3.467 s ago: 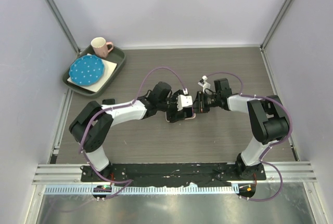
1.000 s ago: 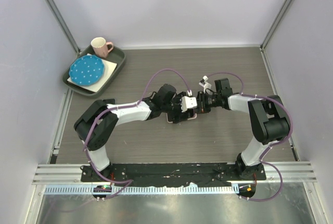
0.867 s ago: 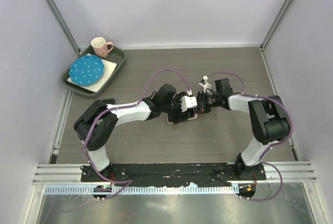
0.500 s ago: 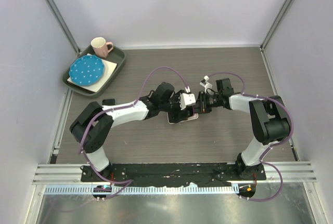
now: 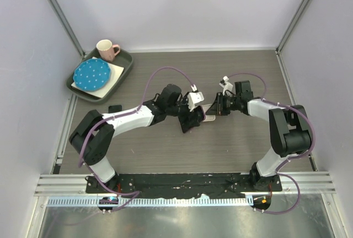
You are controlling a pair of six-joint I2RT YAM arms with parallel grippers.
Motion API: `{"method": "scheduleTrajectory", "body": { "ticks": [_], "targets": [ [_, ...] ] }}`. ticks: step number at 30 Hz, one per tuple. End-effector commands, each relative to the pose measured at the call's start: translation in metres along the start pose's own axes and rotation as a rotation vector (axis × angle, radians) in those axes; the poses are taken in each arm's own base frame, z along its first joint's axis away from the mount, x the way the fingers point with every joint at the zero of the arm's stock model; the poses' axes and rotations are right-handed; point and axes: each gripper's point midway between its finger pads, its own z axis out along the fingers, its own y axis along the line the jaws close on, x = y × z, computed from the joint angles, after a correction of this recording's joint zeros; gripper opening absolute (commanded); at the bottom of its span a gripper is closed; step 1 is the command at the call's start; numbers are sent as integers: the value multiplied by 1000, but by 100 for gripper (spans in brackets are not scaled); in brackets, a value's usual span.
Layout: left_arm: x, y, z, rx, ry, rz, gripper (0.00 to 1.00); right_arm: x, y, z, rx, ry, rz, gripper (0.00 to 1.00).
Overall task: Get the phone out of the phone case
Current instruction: Remove the phone case from the phone.
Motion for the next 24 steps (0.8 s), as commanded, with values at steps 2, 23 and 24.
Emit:
{"method": "scheduleTrajectory", "body": {
  "ticks": [2, 23, 24],
  "targets": [
    [-65, 13, -17, -54, -175, -9, 0, -43, -19, -15, 162, -135, -103, 1],
    [-19, 168, -8, -719, 1, -403, 0, -100, -90, -153, 804, -516, -102, 1],
    [-10, 175, -5, -712, 11, -441, 0, -101, -90, -157, 807, -529, -84, 1]
  ]
}}
